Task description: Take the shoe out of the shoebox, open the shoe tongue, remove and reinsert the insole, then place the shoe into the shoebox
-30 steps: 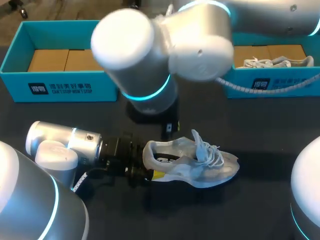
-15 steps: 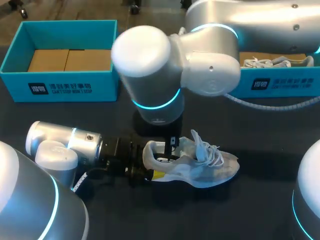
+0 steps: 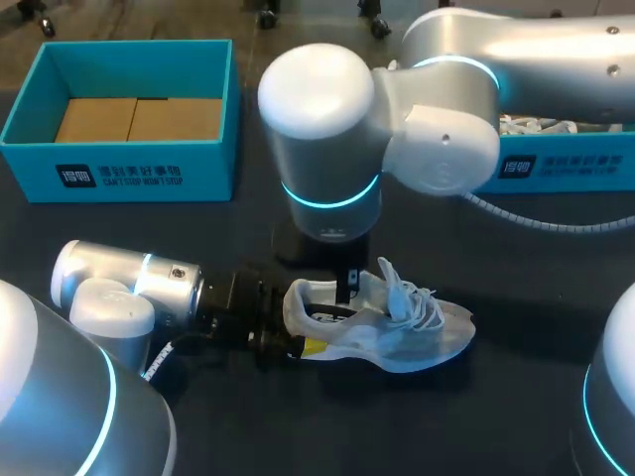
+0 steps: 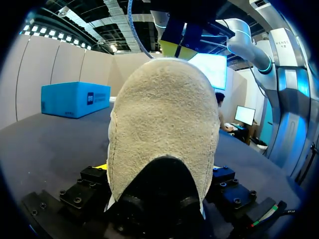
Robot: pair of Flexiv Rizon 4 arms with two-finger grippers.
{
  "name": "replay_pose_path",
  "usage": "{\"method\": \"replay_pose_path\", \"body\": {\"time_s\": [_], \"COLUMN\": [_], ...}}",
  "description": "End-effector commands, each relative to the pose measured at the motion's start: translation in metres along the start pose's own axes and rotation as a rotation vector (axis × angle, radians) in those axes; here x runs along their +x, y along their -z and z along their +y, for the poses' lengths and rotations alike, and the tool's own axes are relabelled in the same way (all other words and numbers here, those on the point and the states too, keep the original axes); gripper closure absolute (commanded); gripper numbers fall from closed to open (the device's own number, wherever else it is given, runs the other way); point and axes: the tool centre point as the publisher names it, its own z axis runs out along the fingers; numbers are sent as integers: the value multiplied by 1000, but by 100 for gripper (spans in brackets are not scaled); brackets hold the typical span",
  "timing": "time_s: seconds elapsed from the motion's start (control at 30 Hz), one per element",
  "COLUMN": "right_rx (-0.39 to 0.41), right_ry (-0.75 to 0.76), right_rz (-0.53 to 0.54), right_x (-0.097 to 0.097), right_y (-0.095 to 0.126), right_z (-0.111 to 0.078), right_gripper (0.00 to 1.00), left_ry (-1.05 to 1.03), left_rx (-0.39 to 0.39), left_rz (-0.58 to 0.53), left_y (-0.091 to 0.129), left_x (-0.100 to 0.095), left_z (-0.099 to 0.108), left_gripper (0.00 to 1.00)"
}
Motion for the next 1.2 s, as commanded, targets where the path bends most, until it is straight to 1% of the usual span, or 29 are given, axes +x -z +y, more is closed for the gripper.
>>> {"method": "replay_pose_path", "body": {"time_s": [0.03,0.13,0.2,0.33,0.43,0.63,0.7,0.87,1.0,1.2], "right_rx": [15,8,14,-6,-19,-31,-47,-46,-52,-58], "right_ry": [11,30,28,44,52,39,37,17,-3,4], "right_rz": [25,17,32,66,81,85,86,85,81,67], "right_x": [1,-3,-8,-17,-20,-18,-18,-16,-14,-14], "right_y": [-19,-28,-36,-55,-66,-71,-73,-81,-80,-82], "right_z": [14,15,15,13,11,2,-2,-13,-21,-22], "right_gripper": [100,100,100,100,100,100,100,100,100,100], "left_ry": [0,0,0,0,0,0,0,0,0,0], "left_rx": [-3,-3,-3,-3,-3,-3,-3,-3,-3,-3], "left_rz": [-1,-1,-1,-1,-1,-1,-1,-1,-1,-1], "left_y": [0,0,0,0,0,0,0,0,0,0], "left_x": [0,0,0,0,0,0,0,0,0,0], "left_z": [0,0,0,0,0,0,0,0,0,0], "left_gripper": [100,100,100,100,100,100,100,100,100,100]}}
